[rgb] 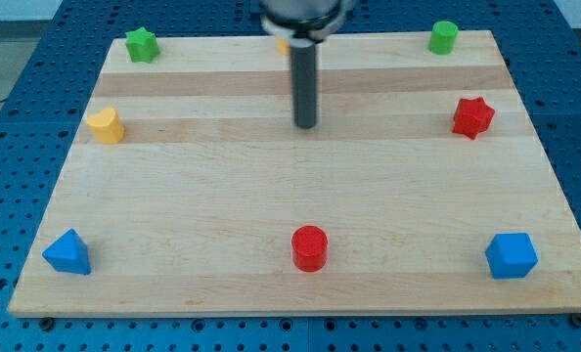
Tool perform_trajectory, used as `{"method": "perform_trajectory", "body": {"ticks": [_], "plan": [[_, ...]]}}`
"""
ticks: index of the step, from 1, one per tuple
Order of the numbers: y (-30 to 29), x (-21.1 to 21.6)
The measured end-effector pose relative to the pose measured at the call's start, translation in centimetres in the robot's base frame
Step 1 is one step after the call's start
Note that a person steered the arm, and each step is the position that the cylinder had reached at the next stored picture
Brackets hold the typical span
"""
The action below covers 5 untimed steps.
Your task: Nudge the red star right a bit
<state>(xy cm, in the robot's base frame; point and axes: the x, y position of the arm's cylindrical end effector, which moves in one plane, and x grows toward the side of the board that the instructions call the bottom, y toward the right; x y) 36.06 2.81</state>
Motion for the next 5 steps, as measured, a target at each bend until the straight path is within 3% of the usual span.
{"method": "perform_trajectory", "body": {"ticks": [1, 2, 5], "plan": [[7.1, -2.7], [13.1, -2.8], [16.4, -0.6]]}}
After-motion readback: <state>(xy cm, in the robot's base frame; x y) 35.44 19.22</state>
